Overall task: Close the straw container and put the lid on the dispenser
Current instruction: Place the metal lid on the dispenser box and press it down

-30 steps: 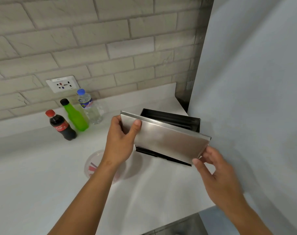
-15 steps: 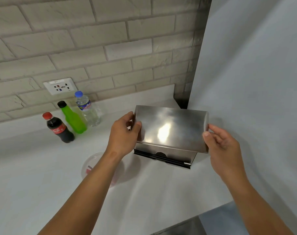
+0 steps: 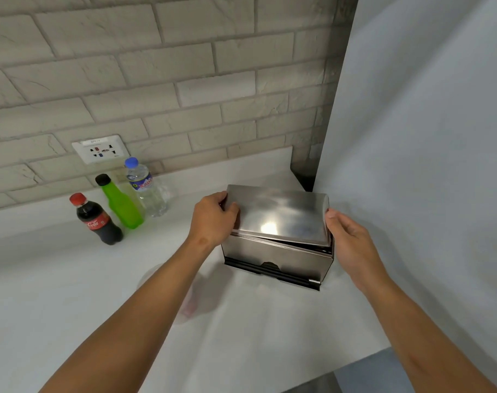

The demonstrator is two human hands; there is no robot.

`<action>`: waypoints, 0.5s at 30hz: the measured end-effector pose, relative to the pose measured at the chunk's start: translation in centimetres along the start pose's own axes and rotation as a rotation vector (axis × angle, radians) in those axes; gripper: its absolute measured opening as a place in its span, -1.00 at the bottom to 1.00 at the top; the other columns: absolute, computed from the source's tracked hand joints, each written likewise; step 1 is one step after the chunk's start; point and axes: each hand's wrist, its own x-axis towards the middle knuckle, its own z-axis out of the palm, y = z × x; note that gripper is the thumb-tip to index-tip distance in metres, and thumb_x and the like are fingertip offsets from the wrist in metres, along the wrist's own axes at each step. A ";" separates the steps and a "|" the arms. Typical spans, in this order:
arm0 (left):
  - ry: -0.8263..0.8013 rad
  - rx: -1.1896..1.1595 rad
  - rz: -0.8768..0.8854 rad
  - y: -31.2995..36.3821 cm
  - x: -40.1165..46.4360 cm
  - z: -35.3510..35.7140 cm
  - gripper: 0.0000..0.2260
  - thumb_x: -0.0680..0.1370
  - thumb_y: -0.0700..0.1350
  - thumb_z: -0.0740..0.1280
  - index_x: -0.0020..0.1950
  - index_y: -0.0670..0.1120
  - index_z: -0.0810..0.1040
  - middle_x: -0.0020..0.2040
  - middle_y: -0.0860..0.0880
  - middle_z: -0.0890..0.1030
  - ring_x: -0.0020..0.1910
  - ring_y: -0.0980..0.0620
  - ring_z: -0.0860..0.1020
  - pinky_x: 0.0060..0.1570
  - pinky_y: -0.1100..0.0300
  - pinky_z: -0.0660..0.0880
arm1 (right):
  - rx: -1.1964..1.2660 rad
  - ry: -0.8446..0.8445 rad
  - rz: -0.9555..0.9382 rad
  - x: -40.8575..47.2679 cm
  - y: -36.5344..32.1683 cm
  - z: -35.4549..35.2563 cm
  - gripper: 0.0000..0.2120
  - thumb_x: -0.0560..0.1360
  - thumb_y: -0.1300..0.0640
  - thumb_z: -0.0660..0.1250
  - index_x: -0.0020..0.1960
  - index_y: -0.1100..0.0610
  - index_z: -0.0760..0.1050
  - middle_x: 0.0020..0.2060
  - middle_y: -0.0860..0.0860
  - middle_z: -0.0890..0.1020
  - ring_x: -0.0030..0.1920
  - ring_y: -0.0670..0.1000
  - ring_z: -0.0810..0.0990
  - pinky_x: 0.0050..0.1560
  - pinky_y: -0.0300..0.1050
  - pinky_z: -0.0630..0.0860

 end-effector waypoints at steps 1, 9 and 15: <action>0.003 0.010 -0.004 0.0 0.1 0.2 -0.78 0.58 -0.11 0.33 -0.23 0.15 0.54 -0.28 0.09 0.64 -0.21 -0.06 0.62 -0.37 0.53 0.42 | -0.006 0.002 0.003 0.1 0.1 0.1 -0.72 0.64 -0.19 0.27 -0.14 -0.53 0.60 -0.01 -0.54 0.60 -0.05 -0.55 0.56 -0.04 -0.44 0.37; -0.011 0.089 0.030 -0.8 0.8 1.3 -0.75 0.59 -0.08 0.31 0.17 -0.15 0.68 -0.18 0.06 0.64 -0.24 0.03 0.55 -0.34 0.47 0.37 | -0.006 0.003 0.036 0.7 1.4 0.3 -0.86 0.65 -0.13 0.28 -0.02 -0.29 0.61 0.11 -0.07 0.59 0.10 -0.36 0.53 -0.06 -0.48 0.43; -0.058 0.005 0.084 -1.3 0.9 1.6 -0.85 0.59 -0.04 0.33 0.06 0.00 0.68 -0.11 -0.04 0.71 -0.16 -0.03 0.63 -0.25 0.48 0.45 | 0.002 0.063 0.042 1.1 2.7 -0.6 -0.59 0.61 -0.14 0.33 0.43 -0.09 0.55 0.11 -0.29 0.66 0.08 -0.32 0.58 0.16 -0.35 0.44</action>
